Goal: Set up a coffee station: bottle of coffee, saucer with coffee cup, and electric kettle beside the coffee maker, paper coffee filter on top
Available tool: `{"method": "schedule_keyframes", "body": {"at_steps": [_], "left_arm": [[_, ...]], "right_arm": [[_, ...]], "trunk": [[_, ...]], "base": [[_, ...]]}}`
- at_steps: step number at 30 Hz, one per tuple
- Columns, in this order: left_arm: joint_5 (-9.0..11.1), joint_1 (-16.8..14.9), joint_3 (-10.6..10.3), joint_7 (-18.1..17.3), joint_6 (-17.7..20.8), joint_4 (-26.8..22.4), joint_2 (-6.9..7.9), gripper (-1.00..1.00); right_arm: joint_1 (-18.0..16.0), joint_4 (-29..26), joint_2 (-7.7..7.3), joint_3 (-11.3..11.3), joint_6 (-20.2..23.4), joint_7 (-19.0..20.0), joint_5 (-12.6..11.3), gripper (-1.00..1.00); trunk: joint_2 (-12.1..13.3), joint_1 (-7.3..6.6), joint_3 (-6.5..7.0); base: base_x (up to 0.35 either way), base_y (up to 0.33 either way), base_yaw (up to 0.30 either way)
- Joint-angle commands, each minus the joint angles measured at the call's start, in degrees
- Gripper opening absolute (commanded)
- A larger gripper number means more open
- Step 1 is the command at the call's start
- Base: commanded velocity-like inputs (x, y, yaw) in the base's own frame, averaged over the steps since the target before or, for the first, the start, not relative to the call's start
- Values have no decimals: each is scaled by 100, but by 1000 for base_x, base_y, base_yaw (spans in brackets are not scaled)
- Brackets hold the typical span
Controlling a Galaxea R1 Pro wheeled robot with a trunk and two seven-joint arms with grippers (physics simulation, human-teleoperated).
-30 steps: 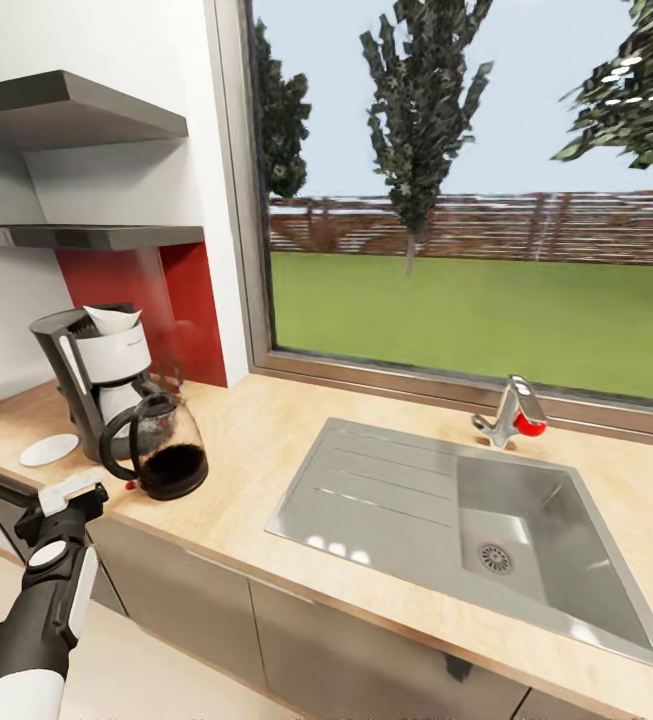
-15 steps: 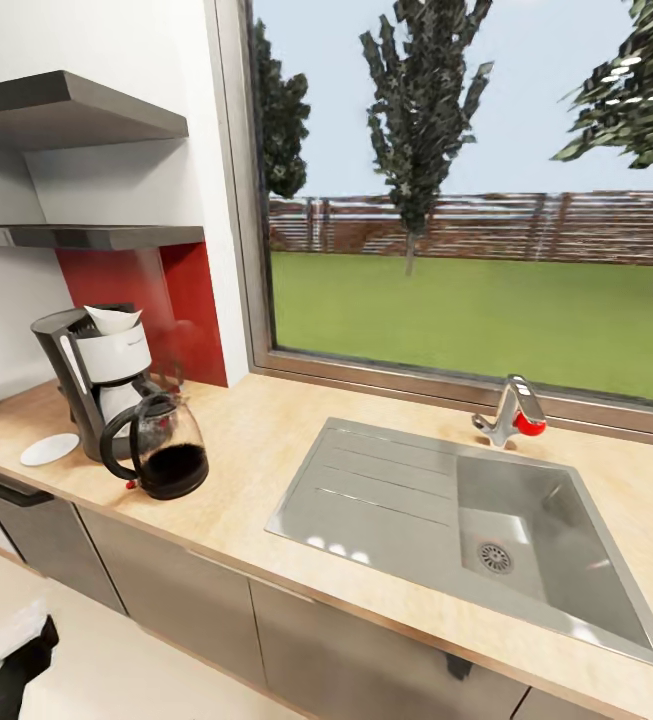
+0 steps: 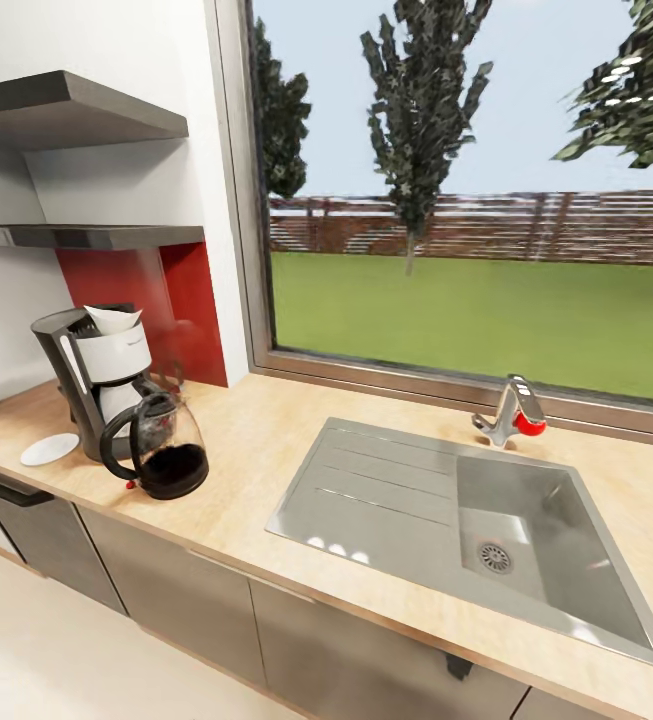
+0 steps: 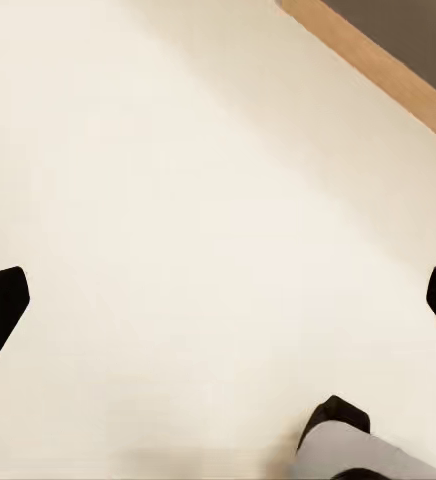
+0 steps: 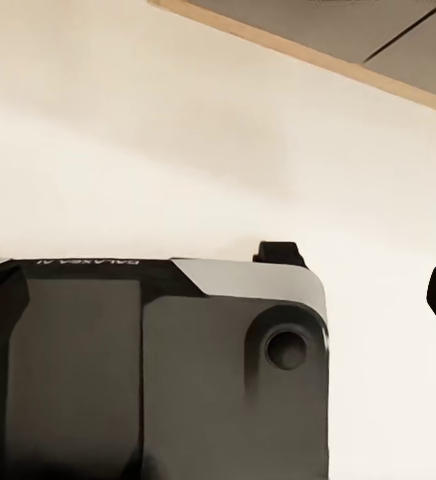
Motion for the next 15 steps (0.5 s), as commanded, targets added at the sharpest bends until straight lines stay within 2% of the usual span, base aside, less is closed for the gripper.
{"method": "schedule_keyframes", "body": {"at_steps": [1, 2, 3, 6, 9, 15], "left_arm": [[-150, -4, -19, -32, -16, 281, -8, 100], [-315, -10, -40, -66, -20, 538, -19, 100], [-582, -14, -112, -97, -26, 864, -30, 100], [-972, -18, -291, -122, -25, 1291, -46, 100], [-1092, -19, -419, -134, -24, 1549, -60, 100], [-1142, -19, -706, -129, -4, 1797, -73, 100]], "right_arm": [[-4, 3, -1, 50, -9, -20, -55, 100], [-4, 5, -3, 52, -14, -19, -54, 100], [-4, 7, -5, 53, -19, -18, -49, 100], [-4, 9, -6, 51, -23, -12, -44, 100], [-4, 9, -7, 51, -24, -11, -50, 100], [-4, -6, 4, 43, -16, -19, -77, 100]], "trunk": [[-9, 2, -9], [-9, 2, -9], [-9, 2, -9], [-9, 2, -9], [-9, 2, -9], [-9, 2, -9]], "base": [[0, 0, 0], [0, 0, 0], [0, 0, 0], [0, 0, 0], [0, 0, 0], [0, 0, 0]]}}
